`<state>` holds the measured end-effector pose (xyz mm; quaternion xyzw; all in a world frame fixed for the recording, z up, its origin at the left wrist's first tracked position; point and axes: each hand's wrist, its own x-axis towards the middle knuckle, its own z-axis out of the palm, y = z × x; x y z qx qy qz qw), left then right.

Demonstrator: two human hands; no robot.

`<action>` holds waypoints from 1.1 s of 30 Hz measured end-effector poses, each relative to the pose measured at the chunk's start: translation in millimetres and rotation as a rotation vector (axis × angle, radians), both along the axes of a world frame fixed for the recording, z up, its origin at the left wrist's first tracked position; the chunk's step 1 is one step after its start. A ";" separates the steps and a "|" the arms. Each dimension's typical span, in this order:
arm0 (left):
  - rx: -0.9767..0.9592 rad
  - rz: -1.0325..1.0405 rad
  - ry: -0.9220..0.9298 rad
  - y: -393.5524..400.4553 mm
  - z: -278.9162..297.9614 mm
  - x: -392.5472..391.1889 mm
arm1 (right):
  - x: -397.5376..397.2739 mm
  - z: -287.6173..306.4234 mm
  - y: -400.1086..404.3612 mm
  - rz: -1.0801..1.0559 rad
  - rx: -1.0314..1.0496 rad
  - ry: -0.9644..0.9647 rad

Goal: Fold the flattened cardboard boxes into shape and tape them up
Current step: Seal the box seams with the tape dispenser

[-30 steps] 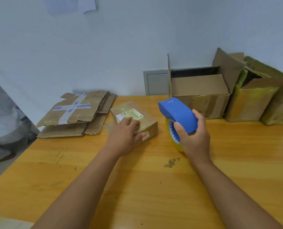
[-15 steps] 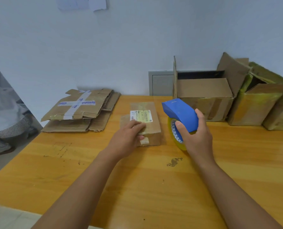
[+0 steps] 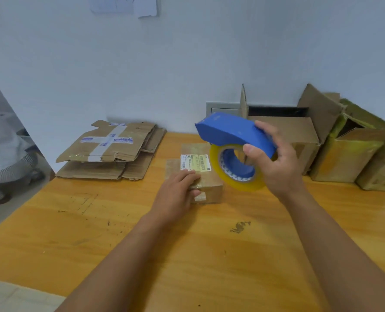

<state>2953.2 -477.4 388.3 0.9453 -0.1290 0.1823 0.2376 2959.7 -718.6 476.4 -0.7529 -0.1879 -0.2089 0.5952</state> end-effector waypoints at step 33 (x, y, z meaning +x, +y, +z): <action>-1.170 -0.021 0.681 -8.4 65.0 26.3 | 18.2 -13.6 3.2 0.209 -0.065 0.186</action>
